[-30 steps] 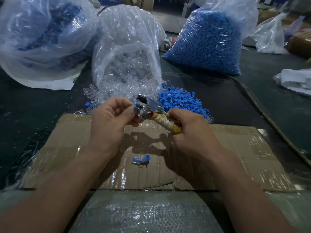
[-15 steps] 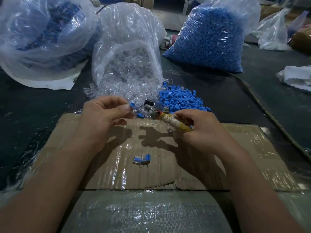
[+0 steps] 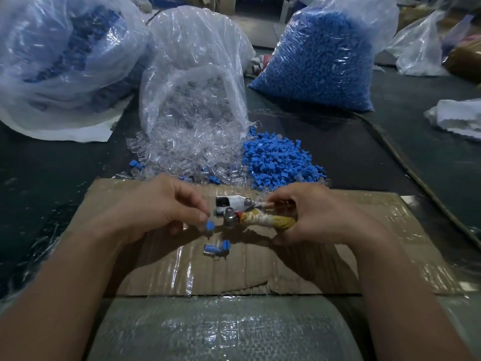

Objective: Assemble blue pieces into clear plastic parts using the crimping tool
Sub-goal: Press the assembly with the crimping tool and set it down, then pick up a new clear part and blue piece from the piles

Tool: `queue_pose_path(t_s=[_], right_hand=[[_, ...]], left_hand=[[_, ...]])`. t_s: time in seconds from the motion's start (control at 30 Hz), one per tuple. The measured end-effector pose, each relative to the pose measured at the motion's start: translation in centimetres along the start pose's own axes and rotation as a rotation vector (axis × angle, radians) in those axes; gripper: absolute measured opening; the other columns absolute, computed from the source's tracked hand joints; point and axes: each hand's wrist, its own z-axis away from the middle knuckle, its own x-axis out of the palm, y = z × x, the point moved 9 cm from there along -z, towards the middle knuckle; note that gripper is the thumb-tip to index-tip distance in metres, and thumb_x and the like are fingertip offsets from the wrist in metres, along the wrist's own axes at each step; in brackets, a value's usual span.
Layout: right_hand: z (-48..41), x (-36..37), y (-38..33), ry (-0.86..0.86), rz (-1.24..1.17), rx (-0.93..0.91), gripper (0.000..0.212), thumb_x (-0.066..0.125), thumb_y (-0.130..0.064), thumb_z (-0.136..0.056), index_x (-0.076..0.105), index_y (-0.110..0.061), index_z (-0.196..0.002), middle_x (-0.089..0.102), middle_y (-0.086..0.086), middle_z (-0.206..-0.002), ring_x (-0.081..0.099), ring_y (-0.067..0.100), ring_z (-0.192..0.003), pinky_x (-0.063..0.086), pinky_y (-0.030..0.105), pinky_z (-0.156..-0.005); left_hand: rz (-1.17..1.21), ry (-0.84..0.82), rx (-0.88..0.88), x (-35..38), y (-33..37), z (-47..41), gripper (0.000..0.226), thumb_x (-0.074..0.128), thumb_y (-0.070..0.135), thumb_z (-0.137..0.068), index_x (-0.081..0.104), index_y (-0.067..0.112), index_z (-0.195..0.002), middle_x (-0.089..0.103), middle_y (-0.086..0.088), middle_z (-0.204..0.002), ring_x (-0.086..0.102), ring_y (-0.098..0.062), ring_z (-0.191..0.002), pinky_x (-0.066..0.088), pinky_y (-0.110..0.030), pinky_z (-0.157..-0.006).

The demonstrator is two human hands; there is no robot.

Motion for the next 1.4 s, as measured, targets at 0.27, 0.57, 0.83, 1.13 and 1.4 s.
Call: queue_pose_path(t_s=[0.27,0.57,0.83,1.13,1.4], right_hand=[[-0.2,-0.4,0.3,0.046,0.002,0.040,0.046,0.083,-0.035,-0.057,0.060,-0.033,-0.098,0.054,-0.018,-0.081,0.051,0.000,-0.077,0.042,0.022,-0.066],[-0.7,0.5,0.2,0.054,0.127,0.092,0.054,0.080,-0.050,-0.058,0.055,-0.032,-0.102,0.052,-0.012,-0.094,0.049,0.008,-0.087,0.043,0.031,-0.077],[-1.2,0.7,1.0,0.080,0.192,0.103,0.077,0.074,-0.062,-0.056,0.048,-0.029,-0.121,0.041,-0.011,-0.100,0.039,0.009,-0.095,0.030,0.027,-0.075],[-1.0,-0.9,1.5,0.196,-0.022,0.096,0.076,0.053,-0.076,-0.055,0.058,-0.026,-0.112,0.053,-0.013,-0.098,0.047,0.003,-0.086,0.037,0.020,-0.067],[-2.4,-3.7,2.5,0.558,-0.001,0.078,0.025,0.058,-0.028,-0.089,0.064,-0.020,-0.112,0.052,-0.008,-0.089,0.045,0.005,-0.082,0.034,0.019,-0.075]], left_hand=[[-0.090,0.084,0.008,-1.4,0.0,0.2,0.005,0.075,0.019,-0.063,0.074,0.016,-0.065,0.070,-0.007,-0.065,0.058,-0.013,-0.057,0.046,-0.020,-0.056],[-0.585,0.683,0.136,-5.1,1.0,0.3,0.035,0.069,0.023,-0.080,0.064,0.021,-0.115,0.052,0.000,-0.100,0.047,-0.010,-0.083,0.034,-0.027,-0.078],[-0.581,0.674,0.133,-4.9,1.0,0.2,0.005,0.074,0.026,-0.076,0.069,0.024,-0.077,0.058,0.005,-0.083,0.050,-0.012,-0.078,0.035,-0.028,-0.073],[-0.234,0.678,0.253,-3.8,2.1,1.2,0.017,0.065,0.017,-0.083,0.058,0.030,-0.075,0.064,0.008,-0.072,0.061,0.001,-0.060,0.041,-0.008,-0.052],[0.045,0.565,0.312,-2.0,2.5,1.1,0.025,0.066,0.002,-0.079,0.064,0.027,-0.082,0.068,0.005,-0.073,0.065,0.000,-0.060,0.046,-0.007,-0.050]])
